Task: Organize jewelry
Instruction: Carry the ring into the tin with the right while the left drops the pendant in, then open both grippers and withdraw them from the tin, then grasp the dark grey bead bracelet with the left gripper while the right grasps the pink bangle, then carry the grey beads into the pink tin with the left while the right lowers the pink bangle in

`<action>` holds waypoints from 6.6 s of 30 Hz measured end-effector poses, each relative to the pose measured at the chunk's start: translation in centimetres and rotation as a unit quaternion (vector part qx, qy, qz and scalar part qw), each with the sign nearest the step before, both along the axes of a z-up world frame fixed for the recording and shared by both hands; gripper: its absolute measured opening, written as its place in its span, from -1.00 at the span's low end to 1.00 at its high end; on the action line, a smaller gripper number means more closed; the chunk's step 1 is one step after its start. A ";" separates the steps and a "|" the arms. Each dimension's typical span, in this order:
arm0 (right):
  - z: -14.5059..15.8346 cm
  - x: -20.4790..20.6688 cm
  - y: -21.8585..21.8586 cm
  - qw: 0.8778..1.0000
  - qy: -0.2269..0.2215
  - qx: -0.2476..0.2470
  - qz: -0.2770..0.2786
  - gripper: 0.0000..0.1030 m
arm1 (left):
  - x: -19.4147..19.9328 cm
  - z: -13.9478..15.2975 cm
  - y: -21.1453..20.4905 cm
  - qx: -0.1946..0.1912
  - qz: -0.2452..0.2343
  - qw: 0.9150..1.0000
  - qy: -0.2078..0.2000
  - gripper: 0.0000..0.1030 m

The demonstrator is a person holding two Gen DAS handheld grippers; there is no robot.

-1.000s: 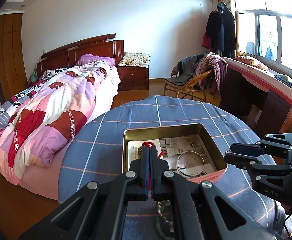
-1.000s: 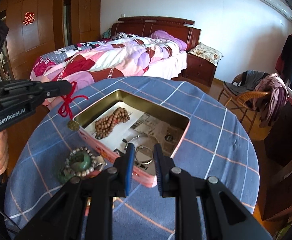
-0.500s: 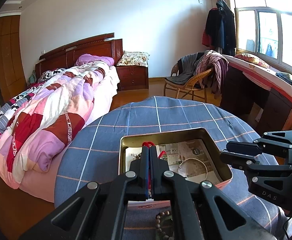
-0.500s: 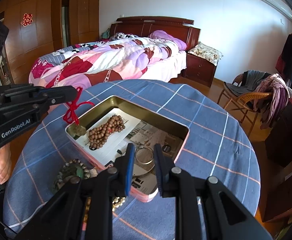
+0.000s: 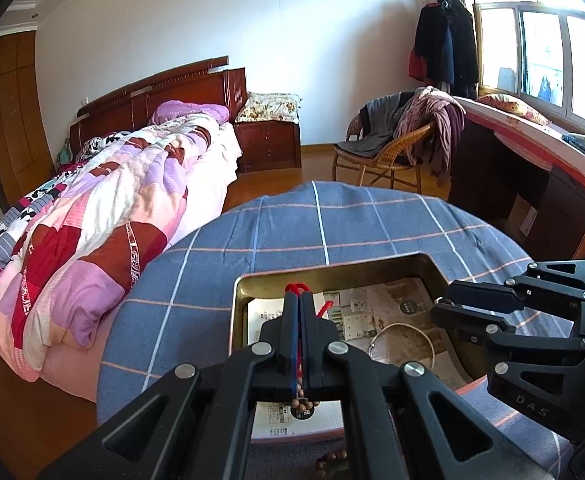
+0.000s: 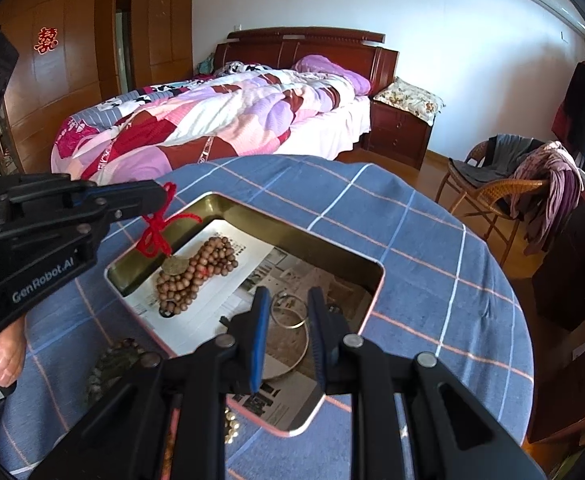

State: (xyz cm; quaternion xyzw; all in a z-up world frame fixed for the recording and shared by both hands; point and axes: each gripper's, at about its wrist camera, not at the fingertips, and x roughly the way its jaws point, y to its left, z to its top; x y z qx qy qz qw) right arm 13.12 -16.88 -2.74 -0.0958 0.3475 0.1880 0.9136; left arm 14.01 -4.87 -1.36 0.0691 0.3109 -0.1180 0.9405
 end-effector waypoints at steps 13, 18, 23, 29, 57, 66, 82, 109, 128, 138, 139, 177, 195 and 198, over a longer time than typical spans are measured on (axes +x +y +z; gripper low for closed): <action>-1.8 0.7 0.6 1.000 0.011 0.006 0.005 -0.56 | 0.9 -2.8 -0.3 0.018 0.005 0.999 0.034 -0.99; -1.9 0.7 0.2 1.000 0.015 0.010 -0.005 -0.25 | 1.0 -3.1 -0.3 0.037 0.022 0.998 0.046 -0.93; -1.3 0.1 -0.7 1.000 0.006 0.018 -0.019 0.00 | 0.6 -2.8 0.7 0.042 0.052 0.997 0.031 0.43; -1.1 -2.2 -2.1 0.999 0.001 0.021 -0.031 0.17 | -0.9 -2.3 2.1 0.039 0.049 0.998 0.012 0.60; -3.9 -8.6 -1.6 0.999 0.016 0.013 -0.040 0.39 | -7.9 -5.3 3.5 0.011 0.050 0.997 0.066 0.51; -4.3 -8.5 -1.8 0.998 0.021 0.016 -0.050 0.39 | -7.1 -7.5 2.2 -0.027 -0.003 0.991 0.129 -0.81; -3.9 -8.6 -0.8 0.998 0.026 0.041 -0.027 0.16 | -7.9 -3.2 5.2 0.001 0.043 0.998 0.044 -0.84; -1.7 -10.0 1.3 0.996 0.011 0.073 0.047 -0.73 | -8.4 -3.1 5.3 -0.013 0.037 0.998 0.046 -0.84; -0.3 -9.2 -0.3 0.995 -0.016 0.094 0.017 -0.73 | -9.0 -1.4 4.0 -0.011 0.035 0.999 0.022 -0.84; -0.3 -8.8 -0.8 0.995 -0.016 0.098 0.006 -0.73 | -8.9 -1.5 3.8 -0.010 0.035 0.999 0.022 -0.84; -0.3 -8.8 -0.8 0.995 -0.016 0.098 0.005 -0.73 | -8.8 -1.5 3.8 -0.010 0.036 0.999 0.022 -0.84; 1.2 -3.8 -1.1 0.995 -0.036 0.086 -0.021 -0.73 | -3.7 0.2 1.7 0.008 0.033 0.999 -0.006 -0.84; 1.2 -1.2 -0.8 0.996 -0.038 0.078 -0.032 -0.73 | -0.7 -0.9 1.2 0.023 0.044 0.999 0.003 -0.84; 1.0 -0.6 -0.7 0.996 -0.037 0.076 -0.034 -0.73 | -0.3 -1.2 1.1 0.024 0.045 0.999 0.006 -0.84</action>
